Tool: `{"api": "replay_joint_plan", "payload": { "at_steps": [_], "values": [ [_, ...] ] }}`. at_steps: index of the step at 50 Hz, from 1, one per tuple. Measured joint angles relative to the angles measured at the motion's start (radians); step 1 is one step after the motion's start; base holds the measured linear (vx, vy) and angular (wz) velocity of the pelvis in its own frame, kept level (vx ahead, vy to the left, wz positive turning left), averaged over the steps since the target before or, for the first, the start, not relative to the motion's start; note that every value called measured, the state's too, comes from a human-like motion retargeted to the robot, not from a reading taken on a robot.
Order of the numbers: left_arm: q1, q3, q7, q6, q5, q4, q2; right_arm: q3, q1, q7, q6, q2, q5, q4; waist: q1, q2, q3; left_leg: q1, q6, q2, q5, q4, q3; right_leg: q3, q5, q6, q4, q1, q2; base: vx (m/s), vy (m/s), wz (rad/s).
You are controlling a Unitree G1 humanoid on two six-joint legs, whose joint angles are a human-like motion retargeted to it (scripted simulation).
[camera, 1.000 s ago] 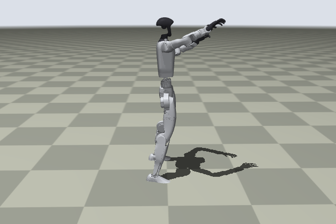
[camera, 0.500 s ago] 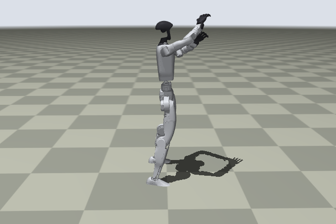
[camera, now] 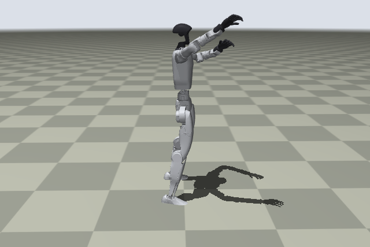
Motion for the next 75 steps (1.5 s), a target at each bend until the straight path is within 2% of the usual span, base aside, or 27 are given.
{"api": "replay_joint_plan", "payload": {
  "at_steps": [5, 10, 15, 21, 27, 32, 36, 40, 46, 50, 57, 61, 65, 70, 75],
  "values": [
    [0.028, 0.031, -0.013, 0.012, 0.003, 0.007, -0.056, 0.0, 0.062, 0.077, -0.004, 0.044, -0.022, 0.002, -0.003, 0.0, 0.0, 0.004, 0.002, 0.001, -0.004, 0.005, -0.002, 0.0, -0.004, -0.003, 0.004, 0.005, 0.001, 0.0, 0.0, 0.0],
    [0.047, 0.044, -0.016, 0.029, -0.02, 0.027, -0.153, -0.037, 0.18, 0.107, -0.037, 0.139, 0.031, -0.18, 0.017, 0.007, -0.005, 0.007, 0.011, 0.004, -0.008, 0.01, -0.005, 0.001, -0.009, -0.008, 0.011, 0.008, 0.003, 0.0, 0.0, 0.0],
    [0.023, 0.008, -0.014, 0.036, -0.053, 0.033, -0.221, -0.126, 0.19, 0.036, -0.073, 0.274, 0.176, -0.429, 0.046, 0.011, -0.008, 0.004, 0.014, 0.006, -0.01, 0.014, -0.012, -0.002, -0.01, -0.01, 0.013, 0.008, 0.006, 0.0, 0.0, 0.0],
    [-0.083, -0.072, 0.011, 0.026, -0.091, 0.016, -0.232, -0.224, 0.038, -0.114, -0.118, 0.467, 0.481, -0.644, 0.071, 0.007, -0.019, -0.016, 0.011, 0.006, -0.008, 0.014, -0.032, -0.018, -0.007, -0.011, 0.011, 0.002, 0.005, 0.0, 0.0, 0.06],
    [-0.185, -0.116, 0.042, 0.009, -0.113, 0.003, -0.241, -0.3, -0.131, -0.242, -0.144, 0.627, 0.603, -0.635, 0.087, 0.001, -0.028, -0.037, 0.008, 0.005, -0.002, 0.013, -0.052, -0.036, -0.006, -0.012, 0.013, -0.007, 0.002, 0.0, 0.0, 0.09],
    [-0.212, -0.118, 0.051, -0.001, -0.124, -0.006, -0.255, -0.335, -0.167, -0.283, -0.148, 0.685, 0.641, -0.561, 0.084, -0.002, -0.032, -0.045, 0.006, 0.005, 0.0, 0.013, -0.057, -0.041, -0.006, -0.013, 0.016, -0.013, 0.002, 0.0, 0.0, 0.0],
    [-0.198, -0.106, 0.047, 0.0, -0.12, -0.006, -0.264, -0.315, -0.105, -0.244, -0.143, 0.665, 0.664, -0.522, 0.071, -0.002, -0.031, -0.042, 0.006, 0.007, 0.0, 0.013, -0.052, -0.035, -0.006, -0.014, 0.016, -0.014, 0.004, 0.0, 0.0, 0.0],
    [-0.168, -0.092, 0.036, 0.006, -0.101, 0.002, -0.267, -0.233, 0.012, -0.135, -0.114, 0.594, 0.633, -0.473, 0.055, -0.002, -0.025, -0.033, 0.007, 0.008, 0.0, 0.012, -0.04, -0.024, -0.006, -0.015, 0.016, -0.013, 0.007, 0.0, 0.0, 0.0],
    [-0.124, -0.066, 0.015, 0.006, -0.058, 0.016, -0.251, -0.072, 0.172, 0.039, -0.079, 0.412, 0.294, -0.355, 0.04, 0.006, 0.004, 0.016, 0.003, 0.009, 0.021, -0.046, -0.02, -0.001, -0.001, -0.017, 0.013, -0.008, 0.016, -0.01, 0.0, -0.16],
    [-0.092, -0.045, 0.019, 0.002, -0.043, 0.01, -0.212, -0.069, 0.226, 0.031, -0.062, 0.269, 0.149, -0.255, 0.026, 0.01, 0.016, 0.027, -0.001, 0.008, 0.027, -0.064, -0.013, 0.008, 0.002, -0.015, 0.01, -0.011, 0.018, 0.0, 0.0, 0.0],
    [-0.075, -0.026, 0.029, -0.008, -0.027, 0.003, -0.112, -0.07, 0.079, -0.052, -0.044, 0.086, 0.207, -0.126, -0.007, -0.001, 0.015, -0.007, 0.002, 0.003, 0.013, -0.011, 0.0, 0.01, 0.004, -0.006, 0.008, -0.02, 0.007, 0.0, 0.0, 0.0],
    [-0.085, -0.012, 0.043, -0.011, -0.019, 0.011, -0.076, -0.005, -0.066, -0.068, -0.022, 0.061, 0.161, -0.047, -0.013, -0.002, 0.025, 0.025, -0.012, 0.004, 0.033, -0.067, 0.001, 0.016, 0.011, -0.004, 0.001, -0.016, 0.014, 0.0, 0.0, 0.0],
    [-0.091, 0.0, 0.051, -0.013, 0.006, 0.024, -0.06, 0.0, -0.105, -0.041, -0.022, 0.061, 0.09, 0.009, -0.024, -0.022, 0.02, -0.011, 0.002, 0.002, 0.013, -0.002, 0.006, 0.011, 0.006, -0.003, 0.004, -0.019, 0.004, 0.0, 0.0, 0.0],
    [-0.084, 0.028, 0.055, -0.006, 0.006, 0.041, -0.109, 0.0, -0.048, -0.03, -0.016, 0.084, 0.033, -0.005, -0.007, -0.019, 0.028, -0.011, 0.005, 0.005, 0.011, 0.005, 0.004, 0.011, 0.003, -0.006, 0.007, -0.017, 0.006, 0.0, 0.0, 0.0],
    [-0.08, 0.021, 0.037, 0.009, -0.008, 0.046, -0.163, -0.001, 0.08, -0.014, -0.032, 0.14, -0.035, -0.166, 0.019, -0.011, 0.037, -0.009, 0.011, 0.006, 0.011, 0.008, -0.002, 0.009, 0.0, -0.011, 0.011, -0.013, 0.007, 0.0, 0.0, 0.0]
  ]
}}
